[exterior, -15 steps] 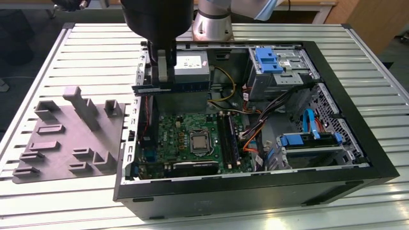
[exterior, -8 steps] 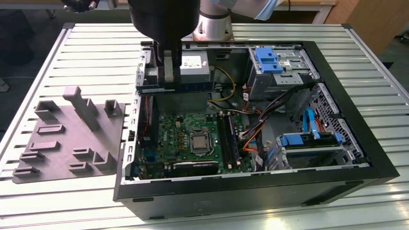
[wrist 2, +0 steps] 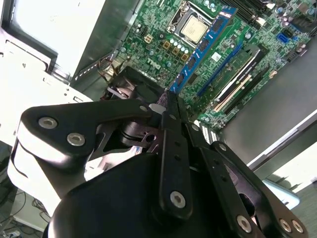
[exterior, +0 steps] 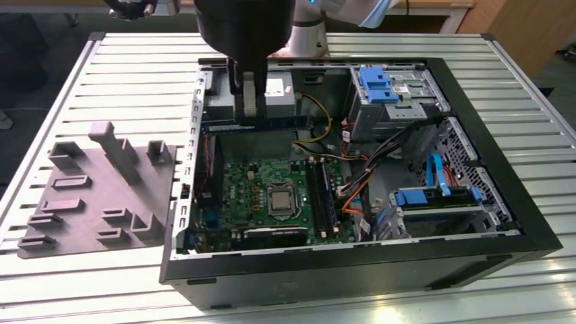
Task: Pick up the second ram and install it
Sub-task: 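Pick up the second ram and move it above second insertion slot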
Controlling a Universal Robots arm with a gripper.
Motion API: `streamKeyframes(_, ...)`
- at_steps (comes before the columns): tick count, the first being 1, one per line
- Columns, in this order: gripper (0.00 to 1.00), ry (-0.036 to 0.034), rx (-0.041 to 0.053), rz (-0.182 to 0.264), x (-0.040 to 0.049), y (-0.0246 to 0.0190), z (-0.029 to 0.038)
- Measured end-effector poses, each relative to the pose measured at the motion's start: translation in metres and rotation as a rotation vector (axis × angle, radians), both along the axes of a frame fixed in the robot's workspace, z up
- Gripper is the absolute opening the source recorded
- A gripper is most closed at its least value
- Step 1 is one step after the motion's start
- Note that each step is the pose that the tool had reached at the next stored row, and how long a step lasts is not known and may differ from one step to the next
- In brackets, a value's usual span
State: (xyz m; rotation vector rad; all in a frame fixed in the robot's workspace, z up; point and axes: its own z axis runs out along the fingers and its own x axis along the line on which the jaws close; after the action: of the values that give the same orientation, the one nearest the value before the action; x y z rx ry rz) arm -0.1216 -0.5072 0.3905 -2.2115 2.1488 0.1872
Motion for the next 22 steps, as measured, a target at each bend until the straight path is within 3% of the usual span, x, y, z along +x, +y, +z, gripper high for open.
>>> streamKeyframes(22, 0.12, 0.0021, -0.0001, 0.0, 0.0213, 0.0, -0.0029)
